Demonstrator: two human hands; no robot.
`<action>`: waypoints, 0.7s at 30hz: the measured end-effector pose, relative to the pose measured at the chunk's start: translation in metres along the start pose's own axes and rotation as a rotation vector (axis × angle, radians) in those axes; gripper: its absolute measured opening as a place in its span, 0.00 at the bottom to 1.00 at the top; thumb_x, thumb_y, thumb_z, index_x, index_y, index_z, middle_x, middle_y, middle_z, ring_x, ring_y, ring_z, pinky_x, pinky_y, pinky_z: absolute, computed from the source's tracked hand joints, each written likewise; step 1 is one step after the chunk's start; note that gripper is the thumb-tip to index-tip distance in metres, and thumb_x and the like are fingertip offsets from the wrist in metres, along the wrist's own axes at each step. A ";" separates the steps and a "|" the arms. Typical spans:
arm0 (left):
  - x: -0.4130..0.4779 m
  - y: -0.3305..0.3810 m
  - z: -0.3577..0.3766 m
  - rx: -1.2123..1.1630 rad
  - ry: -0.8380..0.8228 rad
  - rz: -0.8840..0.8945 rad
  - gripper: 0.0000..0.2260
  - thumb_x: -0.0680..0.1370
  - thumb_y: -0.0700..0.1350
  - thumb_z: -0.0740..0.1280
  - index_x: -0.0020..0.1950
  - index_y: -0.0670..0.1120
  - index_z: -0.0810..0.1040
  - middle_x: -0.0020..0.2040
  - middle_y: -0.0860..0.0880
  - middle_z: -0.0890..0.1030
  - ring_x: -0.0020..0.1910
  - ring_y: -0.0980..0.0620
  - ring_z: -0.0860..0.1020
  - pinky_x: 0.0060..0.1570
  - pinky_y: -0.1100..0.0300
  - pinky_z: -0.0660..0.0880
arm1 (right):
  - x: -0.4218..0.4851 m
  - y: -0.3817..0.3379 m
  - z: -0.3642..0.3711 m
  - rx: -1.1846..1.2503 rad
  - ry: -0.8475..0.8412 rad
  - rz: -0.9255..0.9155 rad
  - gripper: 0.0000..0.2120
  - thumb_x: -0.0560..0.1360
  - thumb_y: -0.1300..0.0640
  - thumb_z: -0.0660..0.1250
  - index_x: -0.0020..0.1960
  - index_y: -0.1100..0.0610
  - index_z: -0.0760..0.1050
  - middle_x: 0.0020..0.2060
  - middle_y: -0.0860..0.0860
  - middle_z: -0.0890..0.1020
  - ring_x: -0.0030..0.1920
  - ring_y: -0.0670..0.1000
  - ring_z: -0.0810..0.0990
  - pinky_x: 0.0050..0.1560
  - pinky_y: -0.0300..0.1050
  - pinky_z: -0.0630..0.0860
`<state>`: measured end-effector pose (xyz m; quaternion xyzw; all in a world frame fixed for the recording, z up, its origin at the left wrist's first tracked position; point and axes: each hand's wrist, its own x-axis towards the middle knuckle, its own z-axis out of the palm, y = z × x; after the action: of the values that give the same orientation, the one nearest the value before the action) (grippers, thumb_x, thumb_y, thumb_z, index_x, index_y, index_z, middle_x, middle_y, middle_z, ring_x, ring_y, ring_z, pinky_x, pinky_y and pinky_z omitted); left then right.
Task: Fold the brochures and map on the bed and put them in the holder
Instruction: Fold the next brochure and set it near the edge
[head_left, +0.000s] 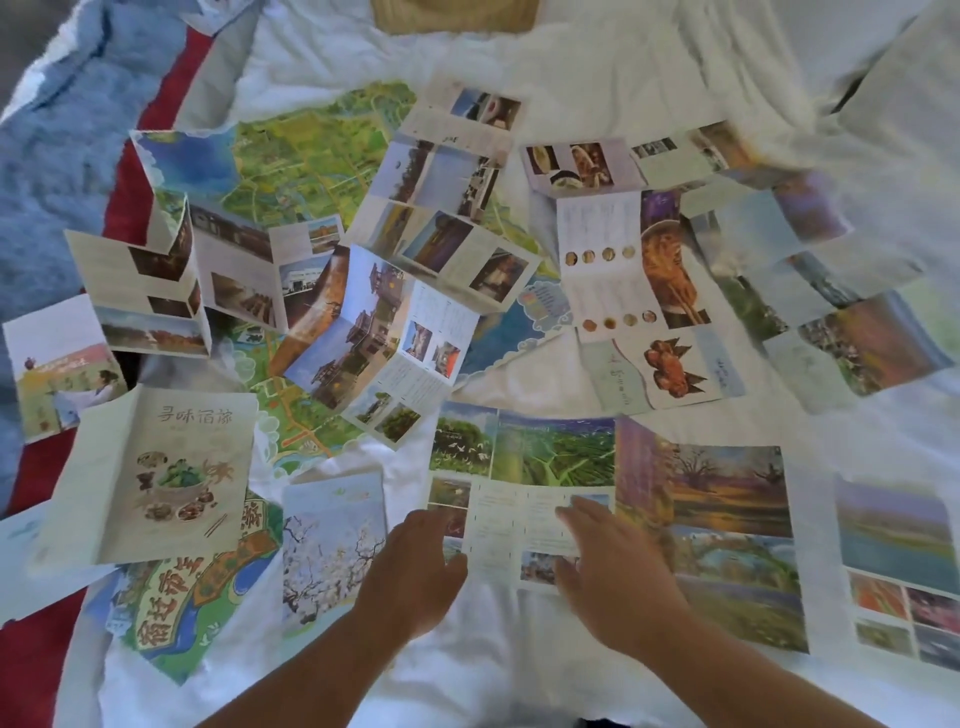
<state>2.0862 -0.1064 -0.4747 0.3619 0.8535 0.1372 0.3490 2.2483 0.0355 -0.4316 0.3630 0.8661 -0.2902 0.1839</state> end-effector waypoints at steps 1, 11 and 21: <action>0.000 0.003 0.001 0.004 -0.004 -0.029 0.22 0.78 0.50 0.63 0.72 0.54 0.65 0.69 0.51 0.70 0.68 0.52 0.69 0.63 0.56 0.69 | -0.003 0.007 -0.005 0.020 0.014 0.005 0.27 0.80 0.49 0.60 0.77 0.51 0.59 0.76 0.46 0.62 0.75 0.49 0.61 0.74 0.46 0.59; -0.003 0.028 0.017 -0.014 0.058 -0.284 0.25 0.78 0.50 0.63 0.74 0.51 0.63 0.68 0.48 0.72 0.64 0.49 0.73 0.59 0.55 0.71 | -0.016 0.064 -0.028 0.086 0.039 -0.105 0.23 0.80 0.50 0.60 0.74 0.48 0.63 0.70 0.42 0.68 0.67 0.45 0.70 0.65 0.39 0.68; 0.031 0.023 0.023 -0.089 0.094 -0.382 0.11 0.75 0.46 0.64 0.57 0.47 0.71 0.52 0.46 0.77 0.48 0.46 0.77 0.49 0.50 0.77 | 0.003 0.075 -0.010 0.106 -0.027 -0.054 0.25 0.80 0.49 0.59 0.76 0.49 0.61 0.71 0.43 0.65 0.69 0.47 0.68 0.67 0.43 0.67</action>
<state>2.0988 -0.0688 -0.4954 0.1708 0.9151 0.1225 0.3442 2.3006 0.0864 -0.4530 0.3447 0.8566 -0.3452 0.1680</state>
